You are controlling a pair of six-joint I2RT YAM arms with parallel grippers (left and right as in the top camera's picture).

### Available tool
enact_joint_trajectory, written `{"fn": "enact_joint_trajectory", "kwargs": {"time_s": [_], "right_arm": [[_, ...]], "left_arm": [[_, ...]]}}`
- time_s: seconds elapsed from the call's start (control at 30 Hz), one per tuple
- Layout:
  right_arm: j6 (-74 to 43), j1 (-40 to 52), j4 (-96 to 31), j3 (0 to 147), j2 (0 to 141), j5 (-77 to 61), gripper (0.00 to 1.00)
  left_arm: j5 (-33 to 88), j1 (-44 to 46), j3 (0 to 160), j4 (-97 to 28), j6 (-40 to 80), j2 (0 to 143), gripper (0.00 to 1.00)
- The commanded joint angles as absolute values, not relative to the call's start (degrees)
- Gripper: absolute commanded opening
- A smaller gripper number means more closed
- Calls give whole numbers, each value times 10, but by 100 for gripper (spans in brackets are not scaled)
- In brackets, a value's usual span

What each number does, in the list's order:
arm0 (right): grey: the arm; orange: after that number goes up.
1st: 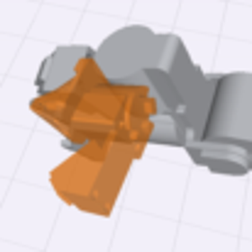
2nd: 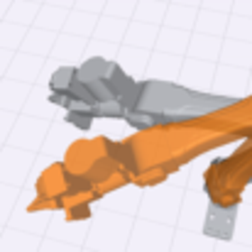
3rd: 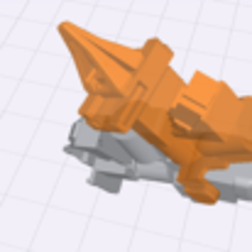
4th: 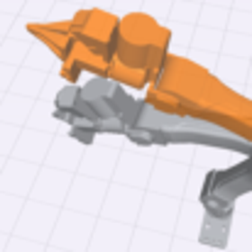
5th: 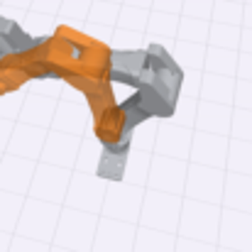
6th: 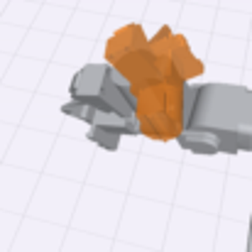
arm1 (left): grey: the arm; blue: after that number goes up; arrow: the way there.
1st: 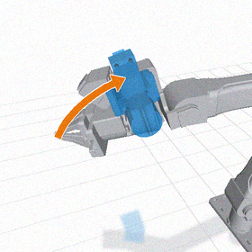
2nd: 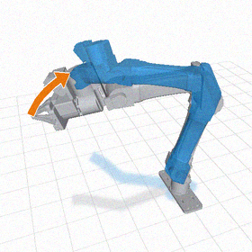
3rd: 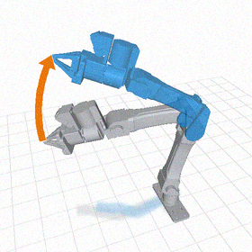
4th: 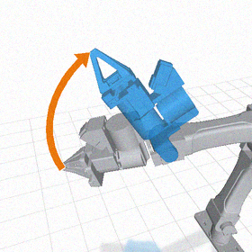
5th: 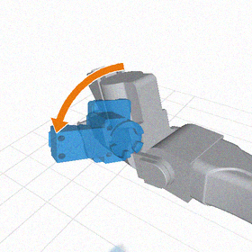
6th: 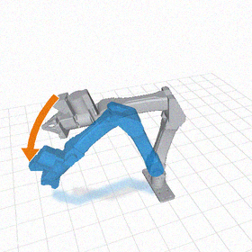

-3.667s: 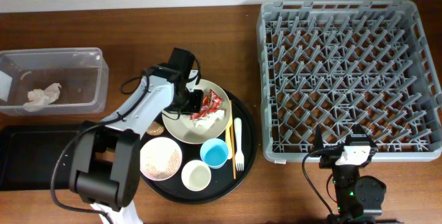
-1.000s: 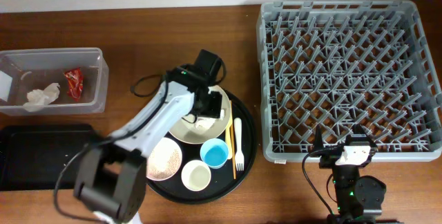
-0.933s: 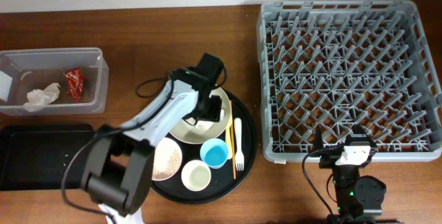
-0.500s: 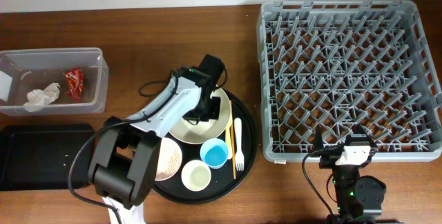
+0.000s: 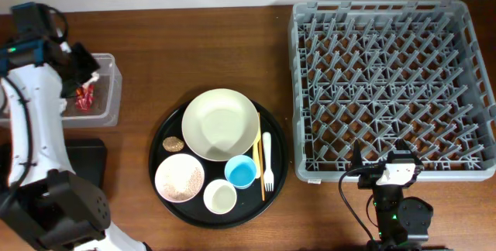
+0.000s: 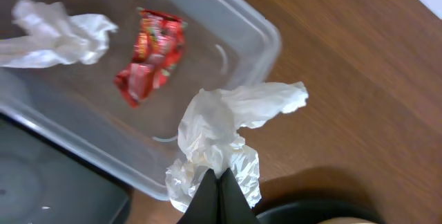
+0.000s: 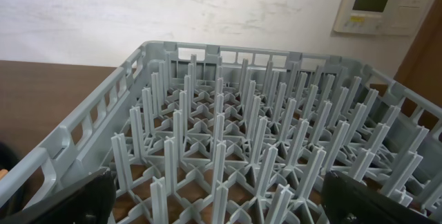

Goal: Sort waste into correct bins and load items into the dishwasher rack
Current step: 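Carry the tissue left and drop it into the clear bin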

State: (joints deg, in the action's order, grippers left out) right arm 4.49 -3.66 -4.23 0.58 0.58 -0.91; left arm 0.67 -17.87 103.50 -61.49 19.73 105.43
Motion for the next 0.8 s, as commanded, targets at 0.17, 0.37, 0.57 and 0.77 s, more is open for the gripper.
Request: {"fn": "enact_joint_trajectory", "kwargs": {"time_s": [0.17, 0.37, 0.57, 0.77], "right_arm": [[43, -32, -45, 3, 3, -6, 98], [43, -32, -45, 3, 3, -6, 98], [43, -32, -45, 3, 3, -6, 98], [43, -32, -45, 3, 3, -6, 98]], "left_arm": [[-18, -247, 1040, -596, 201, 1050, 0], [-51, -247, 1039, -570, 201, 1051, 5], [-79, -247, 1039, -545, 201, 1051, 73], [69, -221, 1039, -594, 201, 1024, 67]]}}
